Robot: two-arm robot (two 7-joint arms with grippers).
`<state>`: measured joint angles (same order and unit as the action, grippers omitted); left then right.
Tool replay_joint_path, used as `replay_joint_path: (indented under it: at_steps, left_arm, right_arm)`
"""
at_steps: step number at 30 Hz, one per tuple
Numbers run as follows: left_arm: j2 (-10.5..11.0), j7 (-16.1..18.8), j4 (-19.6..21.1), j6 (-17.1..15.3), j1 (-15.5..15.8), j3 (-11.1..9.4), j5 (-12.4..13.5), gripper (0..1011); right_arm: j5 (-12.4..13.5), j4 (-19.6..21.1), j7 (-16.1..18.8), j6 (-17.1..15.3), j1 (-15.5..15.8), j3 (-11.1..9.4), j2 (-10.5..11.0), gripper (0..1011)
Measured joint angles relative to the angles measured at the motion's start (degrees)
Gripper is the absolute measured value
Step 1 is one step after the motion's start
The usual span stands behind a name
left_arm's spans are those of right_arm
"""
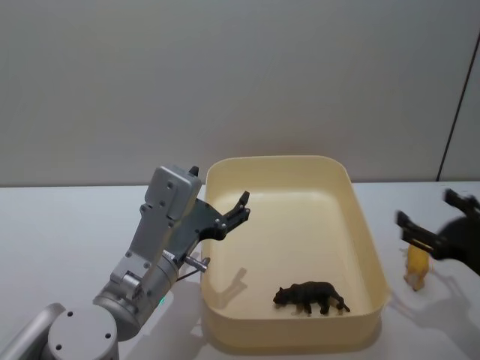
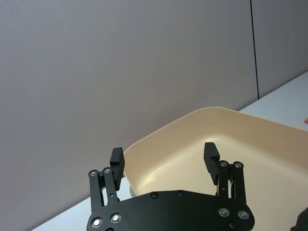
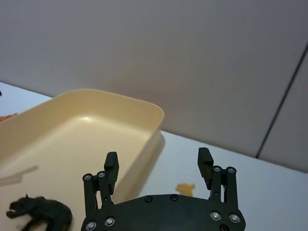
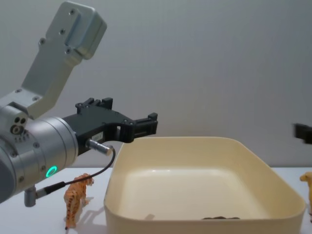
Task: Pick up the toy alternately with two hands and place it into the central storage box.
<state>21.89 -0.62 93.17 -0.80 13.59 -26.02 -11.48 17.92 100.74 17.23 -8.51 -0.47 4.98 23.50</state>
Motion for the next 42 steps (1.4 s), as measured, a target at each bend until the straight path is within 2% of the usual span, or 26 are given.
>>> replay_joint_path:
  at_steps: [7, 13, 18, 26, 42]
  left_arm:
    - [0.0, 0.0, 0.0, 0.0, 0.0, 0.0, 0.0, 1002]
    - [0.0, 0.0, 0.0, 0.0, 0.0, 0.0, 0.0, 1002]
    - [0.0, 0.0, 0.0, 0.0, 0.0, 0.0, 0.0, 1001]
    - [0.0, 0.0, 0.0, 0.0, 0.0, 0.0, 0.0, 1001]
    - [0.0, 0.0, 0.0, 0.0, 0.0, 0.0, 0.0, 1002]
  right_arm:
    - [2.8, 3.6, -2.6, -1.5, 6.6, -3.4, 3.6, 1001]
    - [3.8, 4.7, -3.4, -2.3, 9.7, -4.7, 5.1, 1001]
    - [3.9, 4.8, -3.7, -3.0, 11.0, -5.0, 5.5, 1001]
    - [2.2, 2.6, -3.9, -3.9, 10.3, -4.0, 4.9, 1001]
    - [-2.9, -6.3, -2.8, -3.9, 2.8, 0.1, 0.1, 1001]
